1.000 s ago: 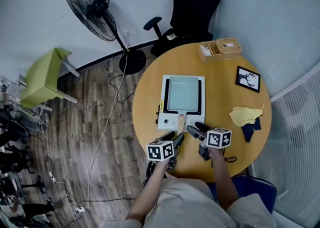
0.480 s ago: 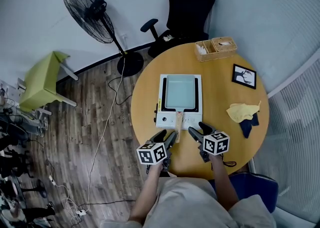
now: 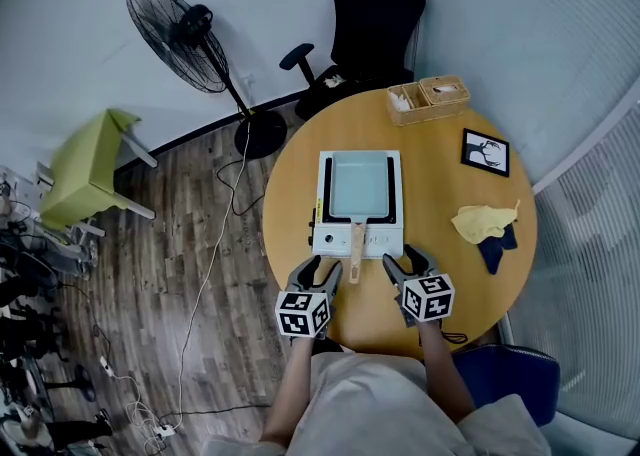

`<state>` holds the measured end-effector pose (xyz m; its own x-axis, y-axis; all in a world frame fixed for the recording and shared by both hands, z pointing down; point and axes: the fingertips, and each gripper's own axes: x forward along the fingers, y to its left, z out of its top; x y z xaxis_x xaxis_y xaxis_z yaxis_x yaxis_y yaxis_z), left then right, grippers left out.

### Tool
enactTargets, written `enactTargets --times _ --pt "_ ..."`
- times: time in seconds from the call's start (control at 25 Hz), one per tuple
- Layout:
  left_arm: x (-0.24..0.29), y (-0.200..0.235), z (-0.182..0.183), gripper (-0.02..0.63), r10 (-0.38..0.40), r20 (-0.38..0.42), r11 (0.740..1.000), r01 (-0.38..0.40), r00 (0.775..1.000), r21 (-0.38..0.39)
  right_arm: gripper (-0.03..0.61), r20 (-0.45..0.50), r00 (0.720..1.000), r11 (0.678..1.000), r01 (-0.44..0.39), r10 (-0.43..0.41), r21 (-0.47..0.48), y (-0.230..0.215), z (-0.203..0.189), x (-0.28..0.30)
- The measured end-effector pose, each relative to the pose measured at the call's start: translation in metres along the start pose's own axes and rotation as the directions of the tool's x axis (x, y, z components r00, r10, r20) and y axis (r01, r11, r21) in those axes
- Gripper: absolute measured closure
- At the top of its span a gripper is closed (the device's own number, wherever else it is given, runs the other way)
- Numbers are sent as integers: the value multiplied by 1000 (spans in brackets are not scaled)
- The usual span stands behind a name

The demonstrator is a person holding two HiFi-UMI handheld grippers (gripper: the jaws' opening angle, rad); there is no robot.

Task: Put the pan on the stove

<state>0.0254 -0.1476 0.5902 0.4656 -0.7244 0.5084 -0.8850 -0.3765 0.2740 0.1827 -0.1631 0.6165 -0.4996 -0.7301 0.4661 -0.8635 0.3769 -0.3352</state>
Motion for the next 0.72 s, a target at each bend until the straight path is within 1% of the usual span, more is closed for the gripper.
enactTargets --times 0.12,0.32,0.4,0.48,0.56,0.72 --pt "0 -1 -2 388 -9 4 1000 9 1000 11 343 13 1000 1000 21 -20 -20 1 0 -3" --pt "-1 0 -6 394 -10 -1 1000 10 1000 10 397 47 998 999 45 -44 -17 3 2 -6" --pt "-1 0 -6 411 -12 0 1000 12 1000 6 431 50 998 999 50 -49 -18 3 3 -7" --pt "-2 0 -5 423 -14 2 1000 14 1000 7 446 54 997 998 55 -54 -16 4 4 -8" --pt "-2 0 -4 444 -14 7 1000 14 1000 9 476 59 997 998 60 -59 -13 3 5 -8" --pt "-2 0 -6 485 -14 0 1000 14 1000 21 505 66 995 997 74 -73 -14 2 3 -9"
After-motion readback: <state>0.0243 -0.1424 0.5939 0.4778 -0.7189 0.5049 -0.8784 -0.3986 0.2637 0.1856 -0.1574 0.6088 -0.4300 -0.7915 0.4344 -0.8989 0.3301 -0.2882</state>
